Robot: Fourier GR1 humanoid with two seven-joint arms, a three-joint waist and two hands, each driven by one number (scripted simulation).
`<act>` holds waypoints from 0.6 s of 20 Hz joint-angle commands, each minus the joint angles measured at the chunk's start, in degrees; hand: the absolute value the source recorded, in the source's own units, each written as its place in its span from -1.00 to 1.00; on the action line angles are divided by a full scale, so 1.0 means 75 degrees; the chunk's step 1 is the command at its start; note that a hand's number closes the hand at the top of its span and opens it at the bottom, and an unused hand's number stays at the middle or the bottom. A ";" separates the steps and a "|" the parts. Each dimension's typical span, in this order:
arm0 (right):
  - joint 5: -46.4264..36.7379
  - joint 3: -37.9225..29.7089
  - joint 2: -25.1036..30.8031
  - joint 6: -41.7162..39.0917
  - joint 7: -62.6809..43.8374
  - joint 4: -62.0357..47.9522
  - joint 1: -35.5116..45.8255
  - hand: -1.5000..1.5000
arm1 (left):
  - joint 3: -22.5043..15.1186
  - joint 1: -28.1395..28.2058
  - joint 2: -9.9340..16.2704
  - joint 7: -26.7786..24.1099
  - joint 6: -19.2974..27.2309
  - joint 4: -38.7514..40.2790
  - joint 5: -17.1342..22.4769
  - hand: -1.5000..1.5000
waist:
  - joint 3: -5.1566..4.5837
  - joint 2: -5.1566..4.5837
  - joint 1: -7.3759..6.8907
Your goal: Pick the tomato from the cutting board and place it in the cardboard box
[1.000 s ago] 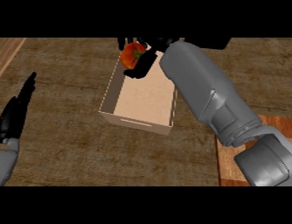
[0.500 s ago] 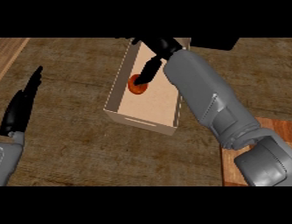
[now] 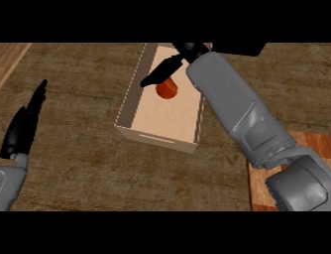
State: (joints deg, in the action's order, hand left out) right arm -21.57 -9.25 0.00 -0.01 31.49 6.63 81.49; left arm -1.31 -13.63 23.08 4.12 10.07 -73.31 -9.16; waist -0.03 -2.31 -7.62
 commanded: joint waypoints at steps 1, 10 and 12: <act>0.0540 -0.0560 0.0151 -0.0190 0.0197 0.0086 -0.0081 -1.00 | 0.0181 0.0107 0.0186 0.0258 -0.0123 -0.0239 0.0139 0.00 | 0.0011 0.0012 0.0120; 0.0886 -0.0983 0.1865 -0.1615 -0.0009 -0.0062 -0.0044 -1.00 | 0.0293 0.0229 0.0237 0.0020 -0.0151 -0.0272 0.0148 0.00 | 0.0007 -0.0037 0.0221; 0.0787 -0.0909 0.2097 -0.1652 0.0298 -0.0096 -0.0452 -1.00 | 0.0329 0.0345 0.0186 -0.0082 -0.0056 -0.0288 0.0134 0.00 | 0.0010 -0.0063 0.0190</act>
State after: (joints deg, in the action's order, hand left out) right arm -15.71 -15.70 11.44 -10.41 33.09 6.40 79.94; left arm 0.60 -11.75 24.14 4.14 9.70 -74.91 -8.35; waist 0.02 -2.53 -5.93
